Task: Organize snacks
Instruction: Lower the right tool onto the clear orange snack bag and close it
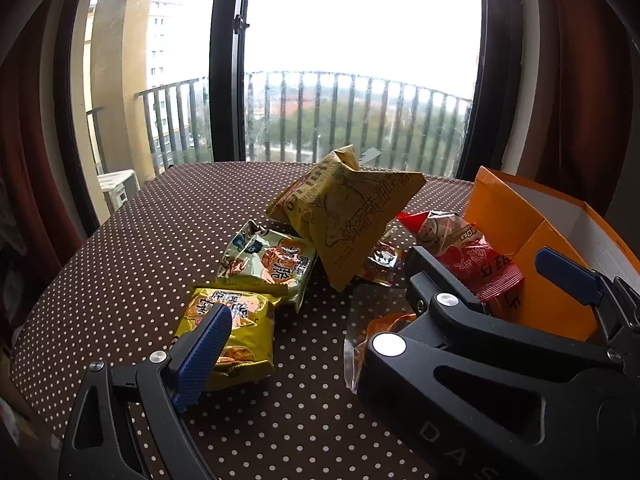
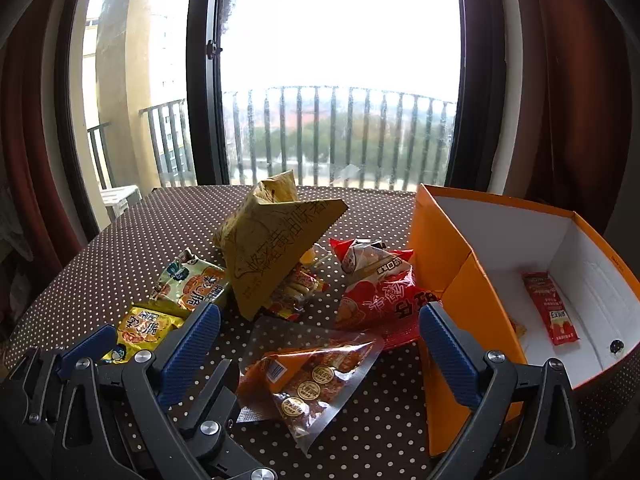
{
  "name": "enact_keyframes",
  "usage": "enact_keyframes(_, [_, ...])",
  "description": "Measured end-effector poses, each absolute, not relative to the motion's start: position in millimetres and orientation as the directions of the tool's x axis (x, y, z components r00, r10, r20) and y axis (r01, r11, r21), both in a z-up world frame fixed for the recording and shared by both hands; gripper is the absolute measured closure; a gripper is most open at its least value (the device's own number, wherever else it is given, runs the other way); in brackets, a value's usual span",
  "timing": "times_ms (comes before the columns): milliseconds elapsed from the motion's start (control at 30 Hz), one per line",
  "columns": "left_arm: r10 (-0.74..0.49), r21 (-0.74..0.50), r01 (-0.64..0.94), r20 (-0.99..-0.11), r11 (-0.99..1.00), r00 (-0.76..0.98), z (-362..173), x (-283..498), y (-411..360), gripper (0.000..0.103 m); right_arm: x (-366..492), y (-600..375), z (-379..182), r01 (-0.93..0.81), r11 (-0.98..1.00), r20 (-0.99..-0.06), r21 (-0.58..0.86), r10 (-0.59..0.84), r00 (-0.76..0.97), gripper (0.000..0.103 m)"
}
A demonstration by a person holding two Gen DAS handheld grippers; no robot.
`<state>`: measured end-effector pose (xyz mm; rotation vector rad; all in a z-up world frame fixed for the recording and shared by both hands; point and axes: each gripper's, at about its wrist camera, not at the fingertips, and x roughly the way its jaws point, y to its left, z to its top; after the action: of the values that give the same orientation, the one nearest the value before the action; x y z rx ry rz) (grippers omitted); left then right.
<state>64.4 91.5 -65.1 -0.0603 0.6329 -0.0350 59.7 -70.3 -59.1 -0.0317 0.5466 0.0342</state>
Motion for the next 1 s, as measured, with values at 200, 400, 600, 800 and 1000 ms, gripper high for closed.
enact_keyframes(200, [-0.017, -0.018, 0.008, -0.633, 1.0, 0.774, -82.6, 74.9, 91.7, 0.009, 74.9, -68.8, -82.4, -0.048, 0.998, -0.61, 0.038, 0.061, 0.79, 0.004])
enact_keyframes(400, [-0.004, -0.003, 0.002, -0.678, 1.0, 0.735, -100.1, 81.2, 90.8, 0.01, 84.0, -68.1, -104.8, -0.047, 0.998, -0.671, 0.042, 0.063, 0.738, 0.005])
enact_keyframes(600, [0.037, 0.038, -0.015, -0.687, 0.999, 0.726, -107.1, 84.9, 88.1, 0.01, 91.8, -69.0, -116.0, -0.054, 0.997, -0.694, 0.058, 0.079, 0.716, 0.005])
enact_keyframes(800, [0.061, 0.089, 0.0, -0.688, 0.996, 0.723, -111.0, 83.1, 81.9, 0.011, 99.9, -79.4, -132.5, -0.053, 0.982, -0.745, 0.183, 0.174, 0.644, 0.012])
enact_keyframes(1000, [0.023, 0.053, 0.021, -0.709, 0.998, 0.705, -109.6, 86.1, 83.5, 0.011, 95.8, -81.6, -129.4, -0.096, 0.967, -0.735, 0.234, 0.241, 0.634, 0.032])
